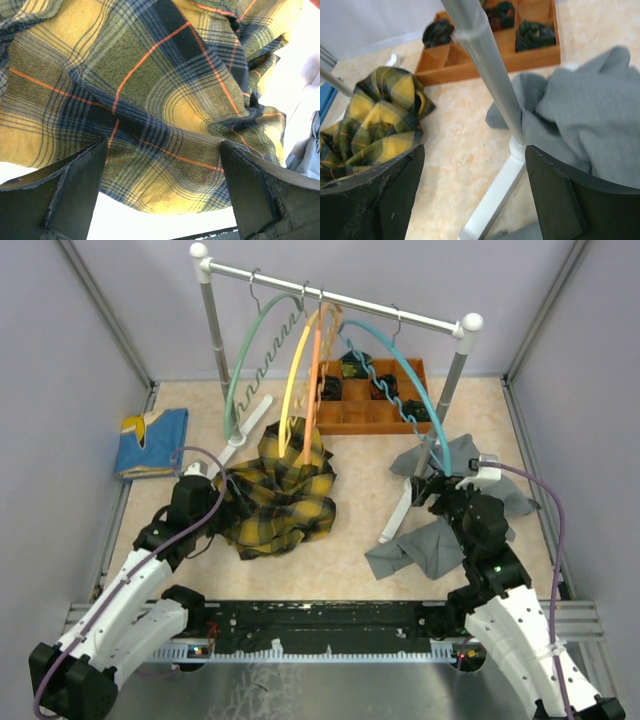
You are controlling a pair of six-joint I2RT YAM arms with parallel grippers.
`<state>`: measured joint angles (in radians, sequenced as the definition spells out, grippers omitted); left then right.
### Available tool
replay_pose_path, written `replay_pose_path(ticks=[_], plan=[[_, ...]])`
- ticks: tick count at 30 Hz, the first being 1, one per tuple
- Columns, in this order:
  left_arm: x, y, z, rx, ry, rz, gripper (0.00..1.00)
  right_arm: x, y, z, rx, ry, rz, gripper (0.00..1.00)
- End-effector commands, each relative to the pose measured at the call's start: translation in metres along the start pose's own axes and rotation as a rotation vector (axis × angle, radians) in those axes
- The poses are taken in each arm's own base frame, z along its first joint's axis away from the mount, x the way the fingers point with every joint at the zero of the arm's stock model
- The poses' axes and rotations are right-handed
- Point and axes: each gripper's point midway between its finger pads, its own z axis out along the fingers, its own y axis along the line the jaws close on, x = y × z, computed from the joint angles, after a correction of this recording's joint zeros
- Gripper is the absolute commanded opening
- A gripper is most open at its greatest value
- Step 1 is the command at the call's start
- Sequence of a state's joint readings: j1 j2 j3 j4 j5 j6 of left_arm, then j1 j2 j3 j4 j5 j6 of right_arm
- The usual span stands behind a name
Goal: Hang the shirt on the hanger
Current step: Adjust the shirt at the center of the board.
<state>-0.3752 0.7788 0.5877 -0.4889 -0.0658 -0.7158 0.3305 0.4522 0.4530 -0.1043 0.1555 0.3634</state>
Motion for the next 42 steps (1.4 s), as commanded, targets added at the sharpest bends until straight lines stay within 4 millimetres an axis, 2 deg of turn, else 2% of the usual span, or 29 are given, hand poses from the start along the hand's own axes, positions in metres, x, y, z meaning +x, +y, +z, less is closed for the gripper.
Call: replay_pose_path(ticks=[1, 3, 7, 9, 13, 18, 23, 28, 33, 36, 42], plan=[[0.000, 0.003, 0.008, -0.011, -0.024, -0.060, 0.99, 0.006, 0.000, -0.015, 0.025, 0.077, 0.082, 0.82], [0.002, 0.006, 0.012, -0.026, -0.020, -0.068, 0.87, 0.006, 0.002, -0.019, 0.017, 0.086, 0.092, 0.82], [0.002, 0.014, 0.014, -0.078, -0.022, -0.079, 0.50, 0.004, 0.001, -0.027, 0.020, 0.081, 0.108, 0.82], [-0.006, 0.014, 0.007, -0.090, -0.046, -0.080, 0.29, 0.002, -0.001, -0.030, 0.033, 0.075, 0.114, 0.82], [-0.032, 0.007, -0.023, -0.078, -0.135, -0.059, 0.01, 0.000, -0.004, -0.037, 0.059, 0.084, 0.129, 0.82], [-0.063, -0.008, -0.071, -0.021, -0.241, -0.004, 0.00, 0.006, 0.002, -0.043, 0.031, 0.127, 0.141, 0.84], [-0.081, -0.027, -0.110, 0.062, -0.287, 0.102, 0.00, 0.003, 0.013, -0.048, -0.034, 0.133, 0.137, 0.86], [-0.096, -0.066, -0.142, 0.219, -0.298, 0.239, 0.00, -0.004, 0.044, -0.057, -0.231, 0.129, 0.055, 0.87], [-0.119, -0.107, -0.174, 0.358, -0.331, 0.349, 0.00, -0.007, 0.053, -0.066, -0.297, 0.124, 0.022, 0.88], [-0.132, -0.129, -0.190, 0.426, -0.358, 0.400, 0.00, -0.006, 0.056, -0.069, -0.316, 0.133, 0.016, 0.88], [-0.150, -0.152, -0.199, 0.470, -0.378, 0.419, 0.00, -0.011, 0.066, -0.073, -0.368, 0.138, 0.020, 0.89]])
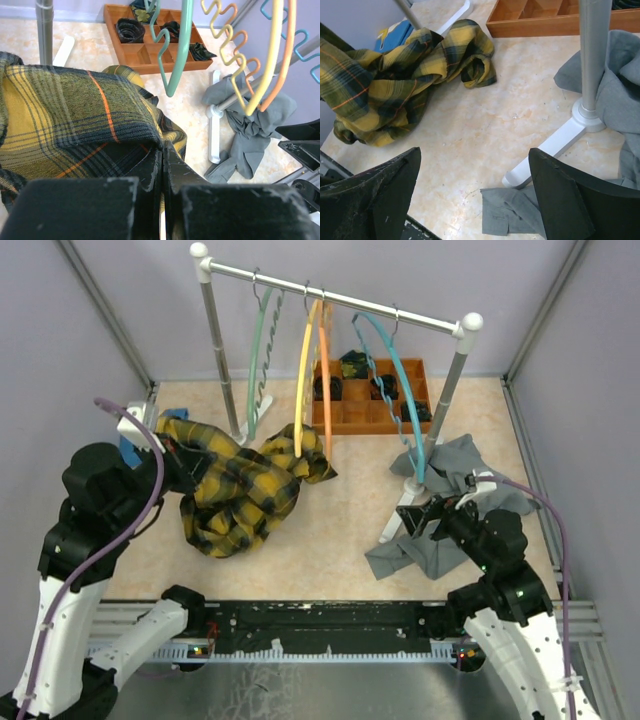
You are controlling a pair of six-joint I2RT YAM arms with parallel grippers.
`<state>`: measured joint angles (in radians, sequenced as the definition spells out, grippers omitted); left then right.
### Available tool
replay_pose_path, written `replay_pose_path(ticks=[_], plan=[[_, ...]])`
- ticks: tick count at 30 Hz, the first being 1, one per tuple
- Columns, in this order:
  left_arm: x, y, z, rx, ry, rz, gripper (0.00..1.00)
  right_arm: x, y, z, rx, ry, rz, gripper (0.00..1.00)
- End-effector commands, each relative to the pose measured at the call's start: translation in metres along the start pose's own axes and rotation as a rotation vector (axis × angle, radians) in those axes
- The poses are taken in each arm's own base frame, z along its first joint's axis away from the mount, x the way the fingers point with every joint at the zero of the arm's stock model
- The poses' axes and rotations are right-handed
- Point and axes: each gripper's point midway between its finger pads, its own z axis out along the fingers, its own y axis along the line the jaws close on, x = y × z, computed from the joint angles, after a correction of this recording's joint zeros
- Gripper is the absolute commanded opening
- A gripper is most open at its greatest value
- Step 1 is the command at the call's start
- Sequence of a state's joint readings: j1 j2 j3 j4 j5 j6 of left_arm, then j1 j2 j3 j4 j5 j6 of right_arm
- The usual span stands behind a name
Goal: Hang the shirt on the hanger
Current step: Adjust the shirt at the center of the board.
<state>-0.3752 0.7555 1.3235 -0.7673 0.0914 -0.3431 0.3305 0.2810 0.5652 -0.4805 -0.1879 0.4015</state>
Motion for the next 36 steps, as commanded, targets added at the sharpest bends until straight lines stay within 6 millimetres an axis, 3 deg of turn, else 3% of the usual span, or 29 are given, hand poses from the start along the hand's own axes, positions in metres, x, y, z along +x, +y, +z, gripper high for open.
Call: replay_pose_path(ticks=[1, 9, 17, 22, 23, 28, 35, 36], plan=[[-0.030, -0.020, -0.002, 0.080, -0.070, 0.043, 0.00, -0.029, 0.024, -0.008, -0.091, -0.063, -0.030, 0.89], [-0.075, -0.022, -0.012, 0.027, -0.191, 0.024, 0.00, 0.018, 0.049, 0.025, -0.210, 0.040, 0.137, 0.89], [-0.079, -0.024, -0.006, 0.029, -0.189, 0.017, 0.00, 0.065, 0.136, 0.044, -0.297, 0.010, 0.099, 0.89], [-0.078, -0.023, -0.007, 0.024, -0.187, 0.009, 0.00, 0.047, 0.200, 0.053, -0.397, -0.180, 0.196, 0.89], [-0.078, -0.023, -0.008, 0.025, -0.188, 0.009, 0.00, 0.052, 0.209, 0.061, -0.394, -0.187, 0.197, 0.89], [-0.082, -0.025, -0.009, 0.028, -0.192, 0.004, 0.00, 0.042, 0.243, 0.084, -0.420, -0.316, 0.245, 0.92], [-0.079, -0.024, -0.013, 0.022, -0.184, -0.001, 0.00, 0.038, 0.259, 0.115, -0.354, -0.464, 0.236, 0.91], [-0.079, -0.024, -0.014, 0.022, -0.185, -0.002, 0.00, 0.045, 0.261, 0.122, -0.346, -0.465, 0.218, 0.90]])
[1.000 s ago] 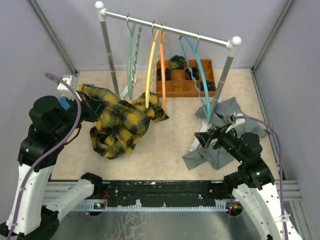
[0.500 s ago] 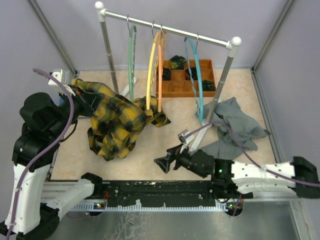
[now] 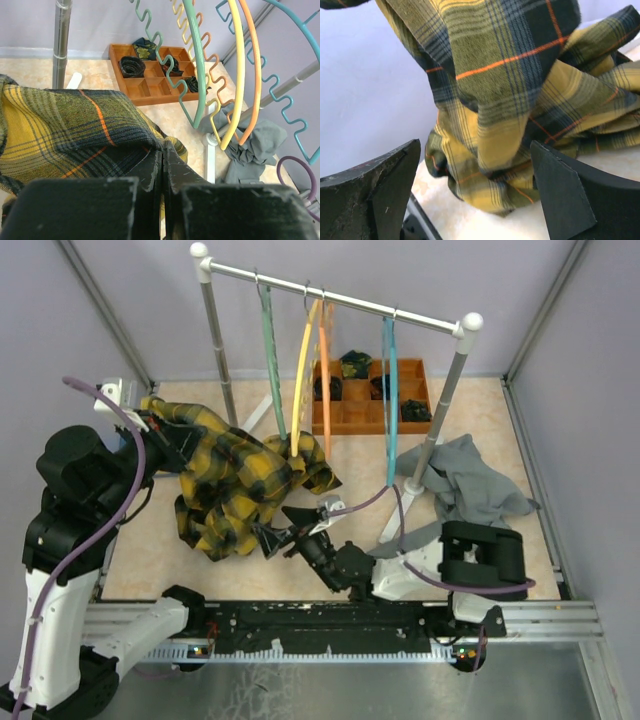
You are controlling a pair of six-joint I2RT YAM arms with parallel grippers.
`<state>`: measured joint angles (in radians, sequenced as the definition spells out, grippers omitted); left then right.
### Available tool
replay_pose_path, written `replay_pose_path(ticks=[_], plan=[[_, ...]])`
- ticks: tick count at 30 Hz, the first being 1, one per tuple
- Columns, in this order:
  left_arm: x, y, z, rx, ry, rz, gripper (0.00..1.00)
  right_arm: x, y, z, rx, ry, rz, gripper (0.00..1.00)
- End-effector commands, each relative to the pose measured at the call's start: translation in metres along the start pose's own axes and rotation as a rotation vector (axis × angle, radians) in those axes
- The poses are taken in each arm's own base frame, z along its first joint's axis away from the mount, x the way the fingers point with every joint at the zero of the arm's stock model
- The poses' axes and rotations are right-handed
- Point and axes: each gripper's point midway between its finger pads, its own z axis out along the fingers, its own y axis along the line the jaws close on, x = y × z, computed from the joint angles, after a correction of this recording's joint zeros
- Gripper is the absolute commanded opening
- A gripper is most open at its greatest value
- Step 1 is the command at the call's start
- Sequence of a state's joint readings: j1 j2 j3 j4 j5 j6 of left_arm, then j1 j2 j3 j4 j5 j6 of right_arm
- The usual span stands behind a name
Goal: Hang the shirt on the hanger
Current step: Adjust the shirt at the center of the board.
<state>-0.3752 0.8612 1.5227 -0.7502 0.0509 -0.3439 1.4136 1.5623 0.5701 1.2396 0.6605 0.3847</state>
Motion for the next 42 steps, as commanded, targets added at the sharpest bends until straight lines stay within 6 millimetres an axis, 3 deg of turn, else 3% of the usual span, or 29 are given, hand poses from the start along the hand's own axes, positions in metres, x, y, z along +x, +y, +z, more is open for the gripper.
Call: replay_pose_path(ticks=[1, 4, 6, 13, 14, 20, 24, 27, 31, 36, 42], plan=[[-0.020, -0.007, -0.011, 0.017, -0.068, -0.011, 0.00, -0.041, 0.015, 0.024, 0.029, -0.239, 0.061, 0.89], [-0.021, -0.008, -0.014, 0.019, -0.069, -0.012, 0.00, -0.026, 0.010, 0.035, 0.085, -0.217, 0.031, 0.81], [-0.022, -0.009, -0.017, 0.021, -0.071, -0.013, 0.00, -0.026, 0.001, 0.035, 0.133, -0.223, 0.016, 0.68], [-0.026, -0.011, -0.031, 0.028, -0.090, -0.011, 0.00, -0.037, -0.018, 0.015, 0.172, -0.209, -0.079, 0.00], [-0.024, -0.012, -0.034, 0.036, -0.090, -0.014, 0.00, -0.047, -0.015, 0.010, 0.158, -0.211, -0.068, 0.00], [0.002, -0.002, -0.047, 0.007, -0.045, -0.037, 0.00, -0.054, -0.001, -0.025, 0.073, -0.078, -0.187, 0.00], [0.017, 0.008, -0.049, -0.032, -0.012, -0.044, 0.00, -0.058, 0.019, -0.048, -0.037, 0.070, -0.229, 0.00], [0.027, 0.011, -0.046, -0.036, 0.008, -0.057, 0.00, -0.066, 0.022, -0.065, -0.079, 0.166, -0.239, 0.00], [0.046, 0.015, -0.035, -0.033, 0.049, -0.076, 0.00, -0.086, 0.009, -0.084, -0.047, 0.233, -0.289, 0.00], [0.074, 0.017, -0.006, -0.012, 0.128, -0.096, 0.00, -0.111, -0.002, -0.099, 0.001, 0.272, -0.311, 0.00], [0.097, 0.023, 0.017, -0.004, 0.172, -0.112, 0.00, -0.105, -0.023, -0.112, 0.073, 0.337, -0.327, 0.00]])
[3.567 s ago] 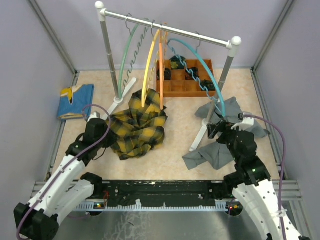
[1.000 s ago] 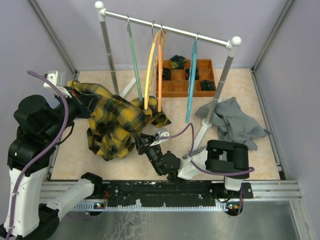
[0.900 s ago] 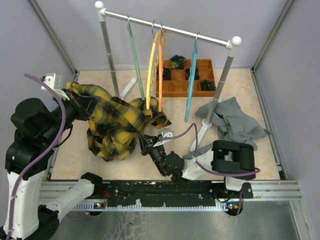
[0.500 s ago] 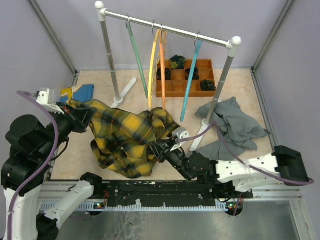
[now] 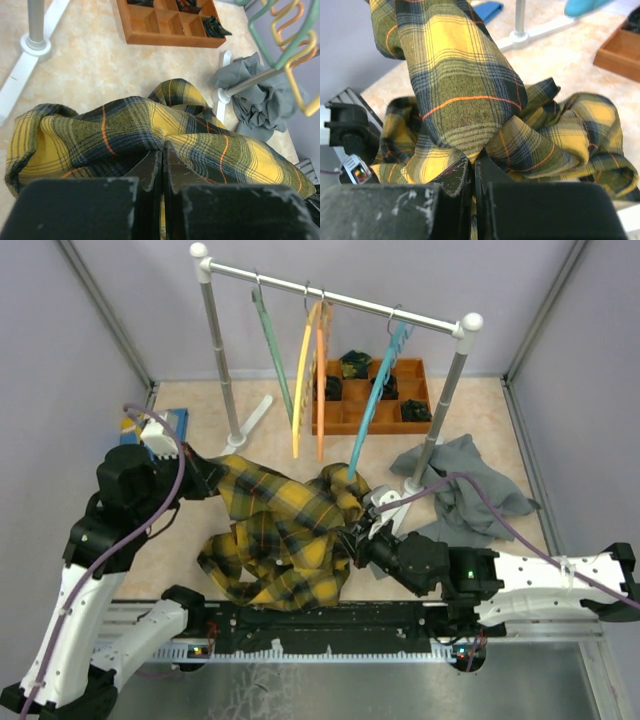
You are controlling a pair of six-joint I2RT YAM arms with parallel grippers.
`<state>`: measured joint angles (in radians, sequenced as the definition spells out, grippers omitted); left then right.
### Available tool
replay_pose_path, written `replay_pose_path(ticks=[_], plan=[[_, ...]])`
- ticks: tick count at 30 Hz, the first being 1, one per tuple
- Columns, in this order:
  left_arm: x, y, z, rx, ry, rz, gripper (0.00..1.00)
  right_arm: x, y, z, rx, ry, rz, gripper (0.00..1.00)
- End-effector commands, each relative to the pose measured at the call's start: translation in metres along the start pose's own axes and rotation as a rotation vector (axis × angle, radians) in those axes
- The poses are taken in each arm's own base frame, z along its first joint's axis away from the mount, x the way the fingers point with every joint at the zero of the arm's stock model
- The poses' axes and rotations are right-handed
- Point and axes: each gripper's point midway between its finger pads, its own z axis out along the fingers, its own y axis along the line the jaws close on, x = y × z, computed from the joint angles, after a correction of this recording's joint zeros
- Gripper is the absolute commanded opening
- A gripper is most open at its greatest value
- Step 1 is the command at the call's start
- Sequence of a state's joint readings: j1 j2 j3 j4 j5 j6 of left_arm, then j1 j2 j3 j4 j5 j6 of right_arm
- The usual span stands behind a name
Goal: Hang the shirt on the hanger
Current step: Adjust the shirt at the center of the board.
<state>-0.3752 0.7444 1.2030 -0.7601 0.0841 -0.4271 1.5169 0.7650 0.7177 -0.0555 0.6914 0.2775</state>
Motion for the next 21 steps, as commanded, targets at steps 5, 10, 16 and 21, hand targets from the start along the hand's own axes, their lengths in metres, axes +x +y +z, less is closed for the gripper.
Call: replay_pose_path(ticks=[5, 10, 16, 21], plan=[[0.003, -0.009, 0.019, 0.068, -0.007, -0.017, 0.00, -0.006, -0.027, -0.020, 0.106, 0.032, 0.028, 0.00], [0.012, -0.005, 0.025, 0.064, 0.010, -0.019, 0.00, -0.015, -0.027, -0.024, 0.090, 0.029, 0.006, 0.00], [0.013, -0.007, 0.027, 0.081, 0.017, -0.017, 0.00, -0.026, -0.032, -0.026, 0.121, 0.017, 0.005, 0.00], [0.010, -0.017, 0.033, 0.125, 0.024, -0.033, 0.00, -0.078, -0.039, -0.037, 0.143, -0.061, -0.053, 0.00]])
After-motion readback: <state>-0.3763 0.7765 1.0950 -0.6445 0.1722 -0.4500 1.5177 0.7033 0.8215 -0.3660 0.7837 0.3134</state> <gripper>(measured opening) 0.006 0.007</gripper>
